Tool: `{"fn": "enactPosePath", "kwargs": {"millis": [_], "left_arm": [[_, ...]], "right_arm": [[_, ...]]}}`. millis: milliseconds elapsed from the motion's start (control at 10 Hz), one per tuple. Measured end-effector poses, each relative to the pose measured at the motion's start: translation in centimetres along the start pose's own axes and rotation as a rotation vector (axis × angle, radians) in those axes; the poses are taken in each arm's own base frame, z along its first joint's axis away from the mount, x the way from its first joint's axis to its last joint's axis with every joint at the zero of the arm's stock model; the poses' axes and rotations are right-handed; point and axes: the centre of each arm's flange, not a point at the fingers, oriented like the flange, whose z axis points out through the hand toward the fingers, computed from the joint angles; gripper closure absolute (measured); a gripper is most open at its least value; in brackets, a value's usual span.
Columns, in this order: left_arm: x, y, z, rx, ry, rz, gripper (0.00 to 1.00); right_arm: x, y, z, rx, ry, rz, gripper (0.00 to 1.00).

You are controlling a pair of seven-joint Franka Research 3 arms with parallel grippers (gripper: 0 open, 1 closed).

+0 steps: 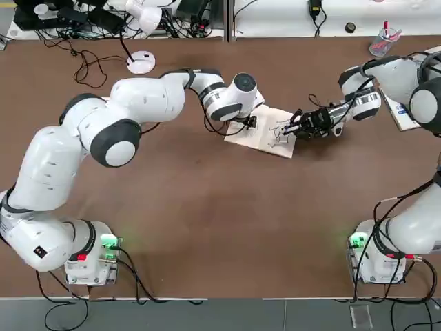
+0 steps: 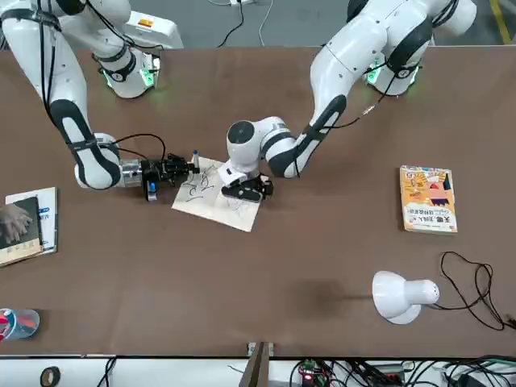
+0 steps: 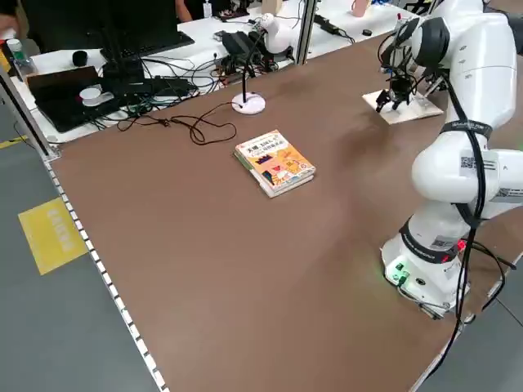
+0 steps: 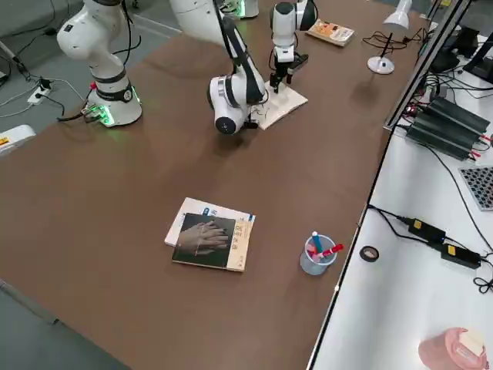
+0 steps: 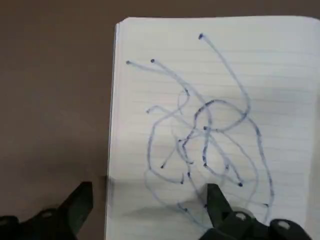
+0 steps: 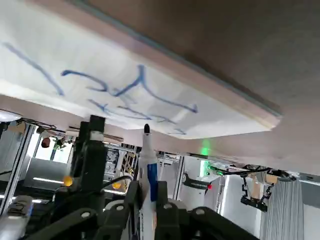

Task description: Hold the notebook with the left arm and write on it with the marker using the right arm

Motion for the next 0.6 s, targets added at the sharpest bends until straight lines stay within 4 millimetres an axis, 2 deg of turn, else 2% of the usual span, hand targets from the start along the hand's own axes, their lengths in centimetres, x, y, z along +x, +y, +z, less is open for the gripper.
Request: {"fn": "enactPosePath", "kwargs": {"millis": [300,600], "left_arm": [[0.0,0.0,0.0,0.000,0.000,0.001,0.00],[0.0,0.0,0.0,0.000,0.000,0.001,0.00]], "right_arm": [[0.4,1.9,0.5,-0.012,-0.010,0.035,0.83],[0.4,2.5,0.6,-0.014,-0.018,0.044,0.83]]}}
